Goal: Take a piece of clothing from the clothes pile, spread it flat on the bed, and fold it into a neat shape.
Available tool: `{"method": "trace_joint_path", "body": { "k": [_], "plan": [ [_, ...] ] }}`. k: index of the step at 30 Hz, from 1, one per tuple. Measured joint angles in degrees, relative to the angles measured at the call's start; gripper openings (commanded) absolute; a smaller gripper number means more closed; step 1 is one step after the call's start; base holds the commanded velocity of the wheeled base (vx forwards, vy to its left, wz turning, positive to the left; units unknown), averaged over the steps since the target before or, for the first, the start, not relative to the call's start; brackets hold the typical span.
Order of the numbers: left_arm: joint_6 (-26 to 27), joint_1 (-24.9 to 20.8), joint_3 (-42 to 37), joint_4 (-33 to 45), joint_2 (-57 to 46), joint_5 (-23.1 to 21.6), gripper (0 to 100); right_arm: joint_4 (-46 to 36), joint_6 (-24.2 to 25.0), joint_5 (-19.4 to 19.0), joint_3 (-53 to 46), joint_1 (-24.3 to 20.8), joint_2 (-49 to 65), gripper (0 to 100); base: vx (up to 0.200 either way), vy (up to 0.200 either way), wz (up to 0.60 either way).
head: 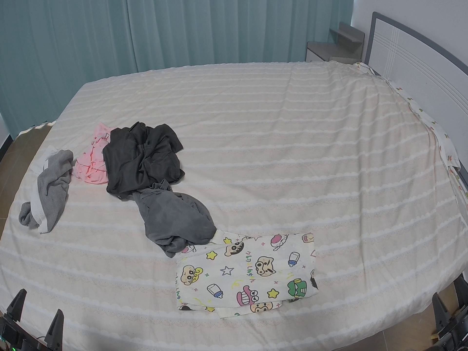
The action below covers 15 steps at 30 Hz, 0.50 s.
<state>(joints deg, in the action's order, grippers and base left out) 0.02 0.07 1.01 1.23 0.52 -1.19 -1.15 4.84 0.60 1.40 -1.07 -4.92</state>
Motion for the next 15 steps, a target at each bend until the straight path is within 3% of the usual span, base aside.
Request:
{"method": "trace_joint_path", "body": {
  "k": [6,10,15],
  "plan": [
    [-0.02,0.0,0.0,-0.01,0.02,-0.02,100,-0.24,0.0,-3.41,0.27,1.37,1.65,100,0.0,0.0,0.0],
    [-0.02,0.0,0.0,-0.04,0.02,-0.02,100,0.3,-3.23,-6.42,0.28,0.89,2.97,100,0.0,0.0,0.0],
    [-0.07,0.0,0.0,-0.06,0.05,-0.04,100,0.68,-3.29,-6.56,0.11,1.05,3.74,100,0.0,0.0,0.0]
  ]
}}
